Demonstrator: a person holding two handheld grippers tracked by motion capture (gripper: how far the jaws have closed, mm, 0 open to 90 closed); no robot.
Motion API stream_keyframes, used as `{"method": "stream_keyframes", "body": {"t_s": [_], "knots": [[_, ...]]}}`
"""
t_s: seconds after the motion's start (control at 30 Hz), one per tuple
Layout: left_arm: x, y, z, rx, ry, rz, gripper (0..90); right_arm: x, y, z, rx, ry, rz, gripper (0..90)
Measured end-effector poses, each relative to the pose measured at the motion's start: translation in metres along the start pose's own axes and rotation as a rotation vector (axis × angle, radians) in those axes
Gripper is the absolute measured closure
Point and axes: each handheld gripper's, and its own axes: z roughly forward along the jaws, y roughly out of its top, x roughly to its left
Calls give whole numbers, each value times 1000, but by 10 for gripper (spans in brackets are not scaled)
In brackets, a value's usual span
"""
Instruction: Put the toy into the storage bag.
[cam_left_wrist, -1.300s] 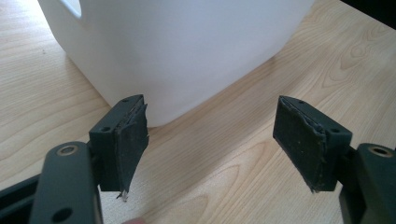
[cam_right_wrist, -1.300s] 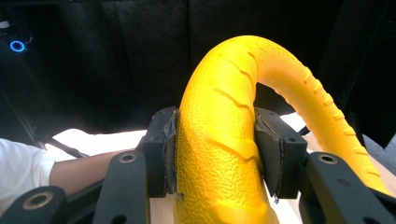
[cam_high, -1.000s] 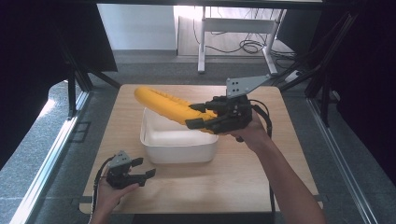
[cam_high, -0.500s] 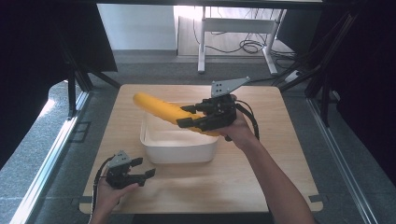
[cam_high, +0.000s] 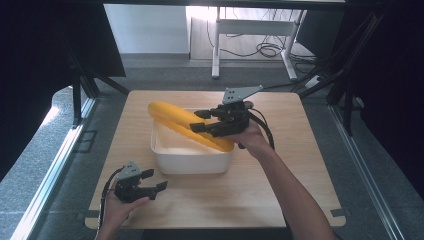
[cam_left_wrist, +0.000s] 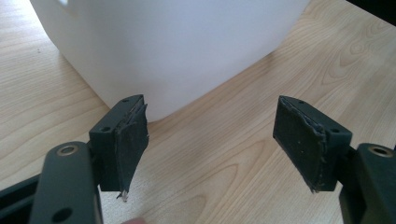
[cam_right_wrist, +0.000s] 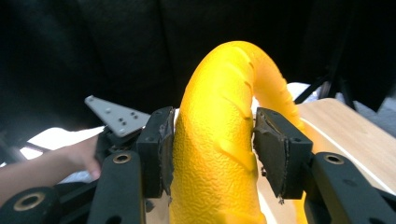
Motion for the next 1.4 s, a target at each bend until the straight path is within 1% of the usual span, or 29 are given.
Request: {"method": "stream_keyframes", "body": {"t_s": [0.03, 0.27, 0.37, 0.73, 0.9, 1.23, 1.33, 1.4], "knots": [[0, 0, 0, 1, -1, 1, 264, -1, -1, 0, -2, -2, -8, 495], [-1, 0, 2, 8, -5, 5, 264, -5, -7, -3, 17, -6, -2, 493], [-1, 0, 2, 9, -4, 3, 264, -7, -8, -5, 25, -19, -3, 497], [-2, 0, 3, 12, -7, 5, 263, -8, -9, -7, 35, -25, -3, 501], [-2, 0, 4, 16, -8, 7, 264, -7, -9, -8, 53, -35, -12, 501], [-3, -1, 5, 19, -11, 9, 263, -8, -10, -8, 50, -44, -8, 499], [-3, 0, 5, 18, -11, 12, 263, -8, -12, -9, 73, -60, -13, 489], [-3, 0, 5, 18, -12, 11, 263, -9, -14, -10, 75, -77, -14, 478]]}}
